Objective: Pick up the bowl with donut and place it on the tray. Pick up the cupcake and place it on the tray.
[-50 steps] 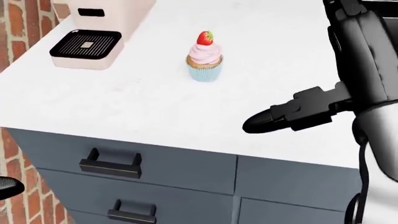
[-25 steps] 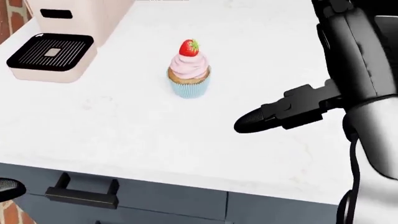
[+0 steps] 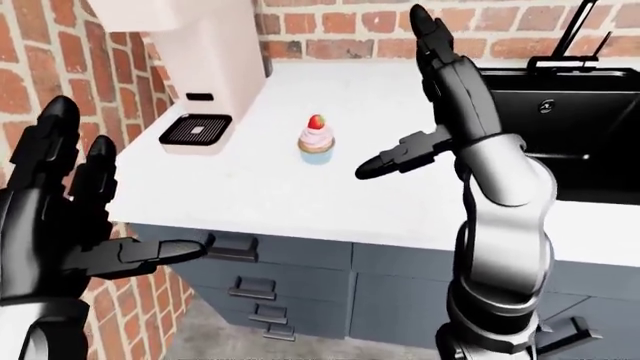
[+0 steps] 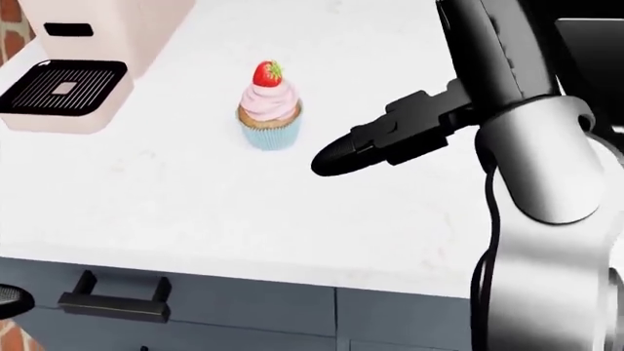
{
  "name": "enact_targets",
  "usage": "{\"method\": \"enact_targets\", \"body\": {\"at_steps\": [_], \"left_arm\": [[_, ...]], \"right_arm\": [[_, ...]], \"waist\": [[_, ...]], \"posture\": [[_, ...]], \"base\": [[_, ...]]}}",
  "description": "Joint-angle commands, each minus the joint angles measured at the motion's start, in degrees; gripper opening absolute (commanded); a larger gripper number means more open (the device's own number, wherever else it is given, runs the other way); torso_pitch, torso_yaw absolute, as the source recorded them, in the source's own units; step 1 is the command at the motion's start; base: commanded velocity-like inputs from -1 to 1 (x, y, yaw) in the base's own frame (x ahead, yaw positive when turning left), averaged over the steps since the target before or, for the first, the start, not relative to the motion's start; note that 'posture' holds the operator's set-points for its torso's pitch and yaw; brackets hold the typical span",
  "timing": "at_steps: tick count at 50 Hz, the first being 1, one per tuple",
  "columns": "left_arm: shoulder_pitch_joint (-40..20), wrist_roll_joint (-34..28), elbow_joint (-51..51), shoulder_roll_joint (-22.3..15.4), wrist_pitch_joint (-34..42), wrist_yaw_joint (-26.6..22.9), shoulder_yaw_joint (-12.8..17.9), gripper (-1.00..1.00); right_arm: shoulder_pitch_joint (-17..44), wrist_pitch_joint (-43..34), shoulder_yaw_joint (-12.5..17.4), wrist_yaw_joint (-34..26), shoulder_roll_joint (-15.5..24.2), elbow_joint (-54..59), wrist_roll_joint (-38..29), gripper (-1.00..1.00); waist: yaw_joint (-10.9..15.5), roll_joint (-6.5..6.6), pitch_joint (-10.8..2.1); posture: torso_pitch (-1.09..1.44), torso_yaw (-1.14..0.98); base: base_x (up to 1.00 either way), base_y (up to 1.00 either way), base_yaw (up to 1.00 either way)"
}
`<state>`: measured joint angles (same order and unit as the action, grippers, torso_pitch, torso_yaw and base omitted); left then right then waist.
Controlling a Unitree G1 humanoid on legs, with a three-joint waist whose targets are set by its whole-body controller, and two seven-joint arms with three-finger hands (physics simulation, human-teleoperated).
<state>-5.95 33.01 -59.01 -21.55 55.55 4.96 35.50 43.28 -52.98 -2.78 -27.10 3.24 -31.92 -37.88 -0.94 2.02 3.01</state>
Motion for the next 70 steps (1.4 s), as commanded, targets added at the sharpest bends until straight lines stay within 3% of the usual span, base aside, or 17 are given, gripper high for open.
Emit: {"method": "enact_targets", "body": {"at_steps": [1,11,21,42,57,70], "left_arm": [[-0.5,-1.0,-1.0,-0.3,-1.9,-0.3,0.4,1.0],[0.1,-2.2,-1.0,0.5,-2.4,-1.2,0.0,1.0],[1.2,-0.8,-1.0,0.1,-3.1,-1.0,1.3,1.0],[1.5,-1.9,-1.0,0.8,-3.0,-2.7,2.4,1.0],[2.1,2.6,-1.0,-1.8,-3.3,0.6,3.6,1.0],[3.9,2.8,-1.0,-1.6,-4.7,0.4,3.7,1.0]], "right_arm": [[2.2,1.7,0.2,1.2,-0.4,0.4,0.6,1.0],[6.4,6.4,0.1,6.4,-2.5,13.0,5.6,1.0],[11.7,9.0,0.7,10.7,-1.9,24.1,9.1,1.0],[16.0,18.2,1.8,17.9,-1.5,43.1,14.3,1.0],[19.9,23.3,1.6,21.6,-2.5,53.8,16.7,1.0],[21.3,28.8,0.2,23.6,-5.3,63.7,16.3,1.0]], "waist": [[0.0,0.13,-0.94],[0.0,0.42,-1.36],[0.4,0.2,-1.87],[0.9,0.05,-2.35],[0.7,0.24,-2.17],[0.6,0.53,-1.95]], "posture": [[0.0,0.0],[0.0,0.0],[0.0,0.0],[0.0,0.0],[0.0,0.0],[0.0,0.0]], "base": [[0.0,0.0,0.0],[0.0,0.0,0.0],[0.0,0.0,0.0],[0.0,0.0,0.0],[0.0,0.0,0.0],[0.0,0.0,0.0]]}}
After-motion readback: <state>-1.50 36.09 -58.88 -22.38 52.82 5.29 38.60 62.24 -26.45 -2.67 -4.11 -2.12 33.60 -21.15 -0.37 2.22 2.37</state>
